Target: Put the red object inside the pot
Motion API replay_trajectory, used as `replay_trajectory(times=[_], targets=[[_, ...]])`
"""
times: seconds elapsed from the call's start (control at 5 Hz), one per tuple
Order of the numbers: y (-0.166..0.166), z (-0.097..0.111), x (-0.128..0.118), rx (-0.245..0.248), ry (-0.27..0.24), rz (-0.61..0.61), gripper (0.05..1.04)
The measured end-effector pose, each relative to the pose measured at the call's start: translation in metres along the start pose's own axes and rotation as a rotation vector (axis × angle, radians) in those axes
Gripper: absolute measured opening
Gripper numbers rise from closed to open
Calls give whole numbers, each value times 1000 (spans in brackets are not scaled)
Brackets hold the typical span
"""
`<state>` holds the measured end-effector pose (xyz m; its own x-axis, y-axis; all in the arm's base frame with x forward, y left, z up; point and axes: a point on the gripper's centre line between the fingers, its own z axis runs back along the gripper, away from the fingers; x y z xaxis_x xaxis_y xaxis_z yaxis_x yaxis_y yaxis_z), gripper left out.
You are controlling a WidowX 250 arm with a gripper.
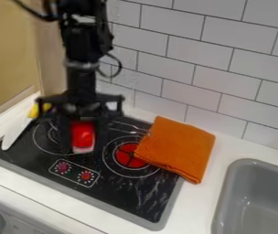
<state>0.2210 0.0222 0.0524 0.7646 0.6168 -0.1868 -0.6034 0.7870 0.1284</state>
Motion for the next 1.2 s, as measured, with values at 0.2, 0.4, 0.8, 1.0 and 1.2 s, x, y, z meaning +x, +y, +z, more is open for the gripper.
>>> replay_trajectory(times=[0.2, 0.4, 0.8, 1.0, 1.2], targets=[[-7, 7, 35, 32, 3, -38, 534], [-15, 6, 52, 35, -5, -90, 533], [-11, -9, 77, 37, -1, -71, 533], [-12, -15, 80, 30, 2, -66, 534], [-11, -15, 82, 20, -5, -68, 614]])
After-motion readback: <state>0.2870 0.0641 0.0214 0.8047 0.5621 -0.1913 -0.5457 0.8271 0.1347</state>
